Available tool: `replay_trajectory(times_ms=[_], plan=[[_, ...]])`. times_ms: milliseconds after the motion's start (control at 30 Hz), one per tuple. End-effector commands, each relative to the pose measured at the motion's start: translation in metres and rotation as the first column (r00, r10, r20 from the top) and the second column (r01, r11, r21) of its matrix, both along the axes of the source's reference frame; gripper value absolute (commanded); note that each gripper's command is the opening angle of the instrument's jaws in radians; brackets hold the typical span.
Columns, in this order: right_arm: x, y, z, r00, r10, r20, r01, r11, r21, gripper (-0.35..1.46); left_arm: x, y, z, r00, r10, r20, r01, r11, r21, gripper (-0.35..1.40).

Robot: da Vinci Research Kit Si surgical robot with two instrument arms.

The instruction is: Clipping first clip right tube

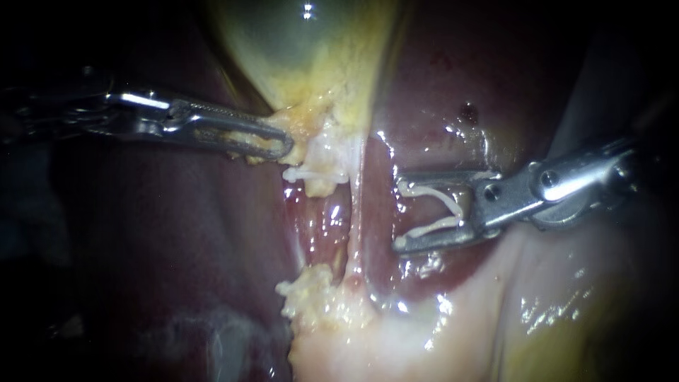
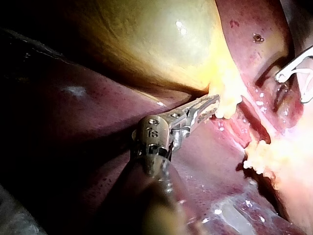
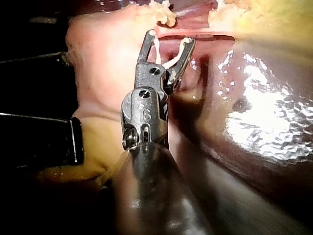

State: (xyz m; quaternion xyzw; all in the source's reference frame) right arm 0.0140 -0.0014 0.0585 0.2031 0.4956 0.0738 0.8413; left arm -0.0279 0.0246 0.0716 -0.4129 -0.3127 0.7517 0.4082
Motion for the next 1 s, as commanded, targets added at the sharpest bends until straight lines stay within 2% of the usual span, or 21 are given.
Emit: replay_trajectory(times_ms=[33, 200, 333, 467, 600, 633, 733, 1000], plan=[[0.0, 0.0, 0.0, 1.0, 0.0, 0.0, 0.0, 1.0, 0.0, 0.5, 0.0001, 0.0, -0.0001, 1.0, 0.001, 0.001, -0.001, 1.0, 0.0, -0.35], [0.0, 0.0, 0.0, 1.0, 0.0, 0.0, 0.0, 1.0, 0.0, 0.5, 0.0011, 0.0001, -0.0012, 1.0, 0.006, 0.005, -0.006, 1.0, 0.005, -0.35], [0.0, 0.0, 0.0, 1.0, -0.002, -0.001, 0.002, 1.0, 0.001, 0.5, 0.003, 0.0, -0.003, 0.9999, 0.007, 0.009, -0.007, 1.0, 0.008, -0.35], [0.0, 0.0, 0.0, 1.0, -0.002, -0.001, 0.002, 1.0, 0.001, 0.5, 0.0054, 0.0002, -0.0055, 1.0, -0.005, 0.008, 0.005, 1.0, 0.007, -0.35], [0.0, 0.0, 0.0, 1.0, -0.002, -0.001, 0.002, 1.0, 0.001, 0.5, 0.0071, 0.0012, -0.0085, 0.9995, -0.032, 0.009, 0.032, 0.999, 0.008, -0.35], [0.0, 0.0, 0.0, 1.0, -0.002, -0.001, 0.002, 1.0, 0.001, 0.5, 0.0072, 0.0013, -0.0089, 0.9992, -0.038, 0.01, 0.038, 0.999, 0.014, -0.35], [0.0, 0.0, 0.0, 1.0, -0.002, -0.001, 0.002, 1.0, 0.002, 0.5, 0.0074, 0.0019, -0.0102, 0.9992, -0.039, 0.009, 0.039, 0.999, -0.004, -0.35], [0.0003, -0.0001, 0.0, 1.0, -0.004, -0.002, 0.004, 1.0, 0.003, 0.5, 0.0075, 0.0017, -0.0102, 0.9991, -0.04, 0.011, 0.041, 0.999, -0.005, -0.35]])
